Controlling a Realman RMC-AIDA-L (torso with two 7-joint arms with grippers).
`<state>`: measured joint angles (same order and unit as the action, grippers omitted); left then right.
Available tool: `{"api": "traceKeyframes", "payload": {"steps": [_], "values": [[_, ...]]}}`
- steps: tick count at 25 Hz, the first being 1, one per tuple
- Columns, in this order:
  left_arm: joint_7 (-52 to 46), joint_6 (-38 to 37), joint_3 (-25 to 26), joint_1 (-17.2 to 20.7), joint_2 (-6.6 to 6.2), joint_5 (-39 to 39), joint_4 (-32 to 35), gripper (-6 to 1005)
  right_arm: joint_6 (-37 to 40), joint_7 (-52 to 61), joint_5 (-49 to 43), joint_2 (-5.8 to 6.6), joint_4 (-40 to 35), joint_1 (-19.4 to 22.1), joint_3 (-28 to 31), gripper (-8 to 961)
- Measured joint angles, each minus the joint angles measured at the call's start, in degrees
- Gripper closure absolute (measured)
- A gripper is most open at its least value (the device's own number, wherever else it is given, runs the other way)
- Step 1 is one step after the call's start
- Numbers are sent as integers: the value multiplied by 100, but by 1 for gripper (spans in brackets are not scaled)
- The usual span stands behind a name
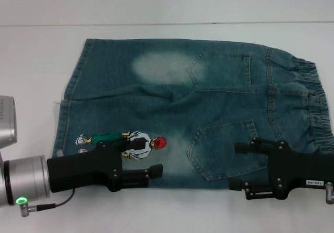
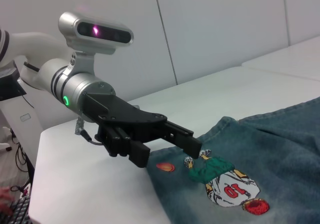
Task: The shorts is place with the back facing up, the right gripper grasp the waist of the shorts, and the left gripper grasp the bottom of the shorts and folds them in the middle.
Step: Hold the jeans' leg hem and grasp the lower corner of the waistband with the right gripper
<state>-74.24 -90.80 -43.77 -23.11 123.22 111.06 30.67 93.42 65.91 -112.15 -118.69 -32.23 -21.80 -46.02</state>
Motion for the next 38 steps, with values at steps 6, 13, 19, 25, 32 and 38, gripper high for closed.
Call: {"api": "traceKeyframes", "payload": {"steps": [6,13,19,25,32,38], "values": [[-210,-342,383,133,-61,-20,161,81,42,-48,45,-1,-12,59,277,8],[-1911,-1221,1441,731,-326,88,1267,82,84,-133,46,17,18,162,582,9],[-2966,-1378,2197,847,-444,988,1639,81,71,-155,35,-6,9,157,597,9],[-3112,-1039,2225,807,-425,1544,1640,80,79,-167,13,-6,21,104,595,9],[-3186,-690,2162,714,-379,1912,1638,80,75,-153,9,3,23,92,574,10],[-3198,-485,2103,600,-320,2111,1616,81,53,-159,9,4,25,92,573,10]]}}
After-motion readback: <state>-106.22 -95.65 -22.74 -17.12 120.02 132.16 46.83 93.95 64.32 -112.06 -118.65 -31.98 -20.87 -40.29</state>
